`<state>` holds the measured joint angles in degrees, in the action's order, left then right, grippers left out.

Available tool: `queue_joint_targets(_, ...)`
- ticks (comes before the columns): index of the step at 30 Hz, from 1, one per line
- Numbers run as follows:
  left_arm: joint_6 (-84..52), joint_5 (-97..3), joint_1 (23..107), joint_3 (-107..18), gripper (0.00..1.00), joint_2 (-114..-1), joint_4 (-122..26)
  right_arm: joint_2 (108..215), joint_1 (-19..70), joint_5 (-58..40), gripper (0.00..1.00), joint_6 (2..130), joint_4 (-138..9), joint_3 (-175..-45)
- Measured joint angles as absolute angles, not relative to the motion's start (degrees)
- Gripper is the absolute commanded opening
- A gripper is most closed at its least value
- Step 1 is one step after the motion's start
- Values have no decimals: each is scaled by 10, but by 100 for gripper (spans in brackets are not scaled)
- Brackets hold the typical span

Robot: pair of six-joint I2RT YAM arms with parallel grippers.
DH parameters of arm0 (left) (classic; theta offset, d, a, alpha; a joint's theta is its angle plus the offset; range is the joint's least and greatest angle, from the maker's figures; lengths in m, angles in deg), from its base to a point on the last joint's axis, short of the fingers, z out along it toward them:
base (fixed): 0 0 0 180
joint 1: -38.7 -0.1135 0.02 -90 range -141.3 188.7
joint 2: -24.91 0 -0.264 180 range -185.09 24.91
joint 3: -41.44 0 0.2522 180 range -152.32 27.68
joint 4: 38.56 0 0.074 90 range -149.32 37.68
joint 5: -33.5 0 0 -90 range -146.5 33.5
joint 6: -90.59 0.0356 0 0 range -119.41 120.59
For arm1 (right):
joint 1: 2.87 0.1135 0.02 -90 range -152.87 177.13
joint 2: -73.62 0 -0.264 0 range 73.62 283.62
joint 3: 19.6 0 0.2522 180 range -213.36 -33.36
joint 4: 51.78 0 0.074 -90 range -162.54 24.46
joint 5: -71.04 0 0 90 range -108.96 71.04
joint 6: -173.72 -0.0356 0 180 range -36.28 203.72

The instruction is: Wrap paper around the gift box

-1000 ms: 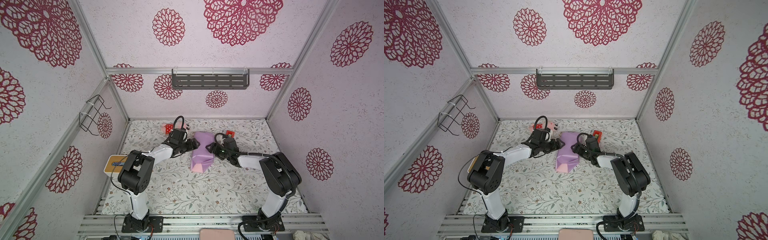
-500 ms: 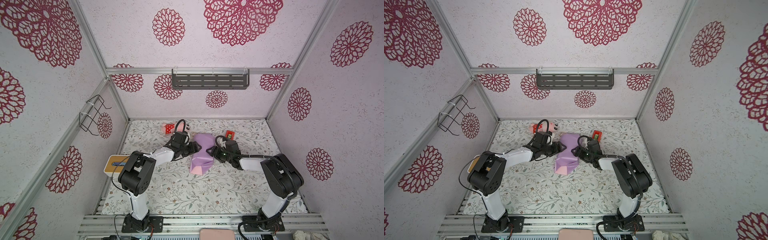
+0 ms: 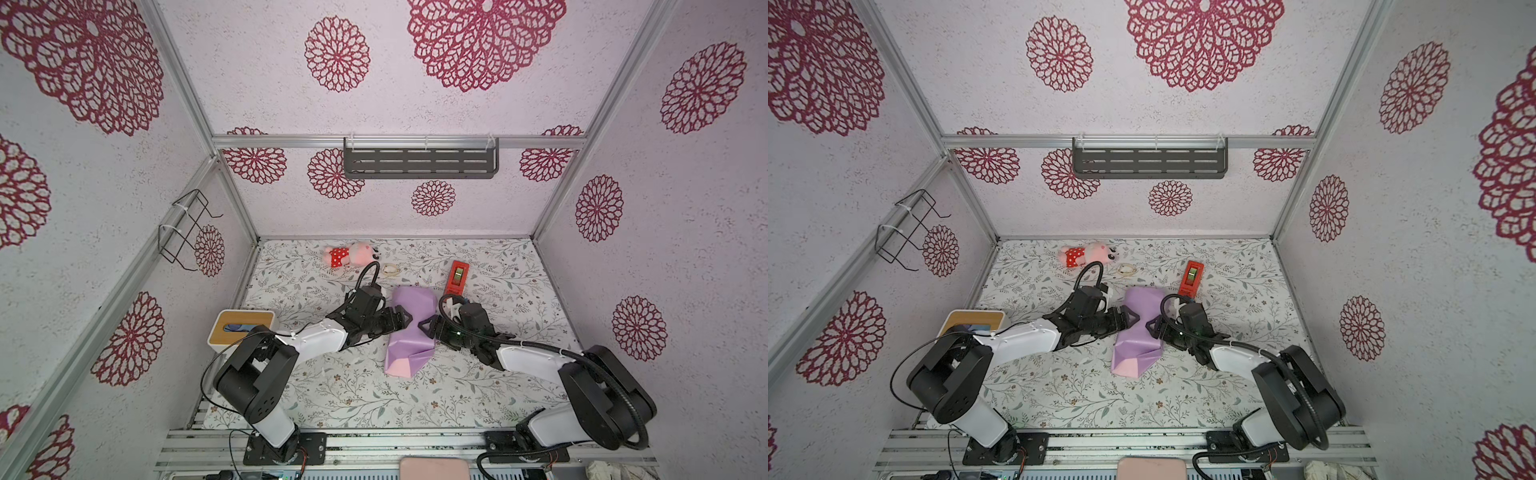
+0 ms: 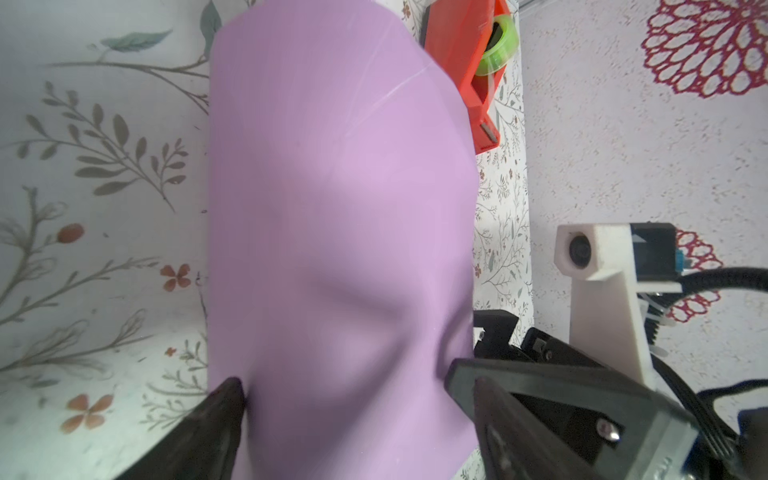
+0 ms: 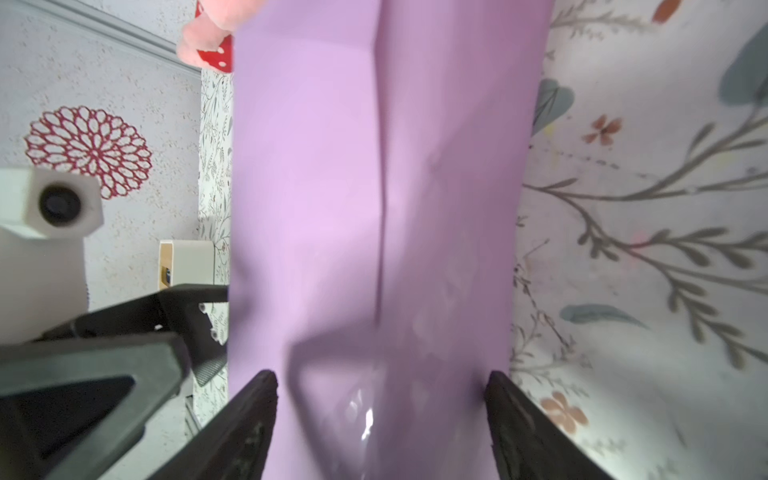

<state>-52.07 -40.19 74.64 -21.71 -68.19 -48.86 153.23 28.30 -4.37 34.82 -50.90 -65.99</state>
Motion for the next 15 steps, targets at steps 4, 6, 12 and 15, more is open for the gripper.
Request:
queue_joint_targets(4,-484,-447,740,-179,90,-598,-512,1465,286,-121,77,430,-625,-706)
queue_joint_targets(6,-466,-467,737,-136,88,-537,-513,1436,302,-155,70,474,-667,-731)
queue_joint_targets(12,-430,-471,735,-15,71,-442,-520,1470,384,-156,51,572,-735,-814)
queue_joint_targets(15,-414,-467,736,12,62,-439,-525,1512,397,-143,43,600,-751,-833)
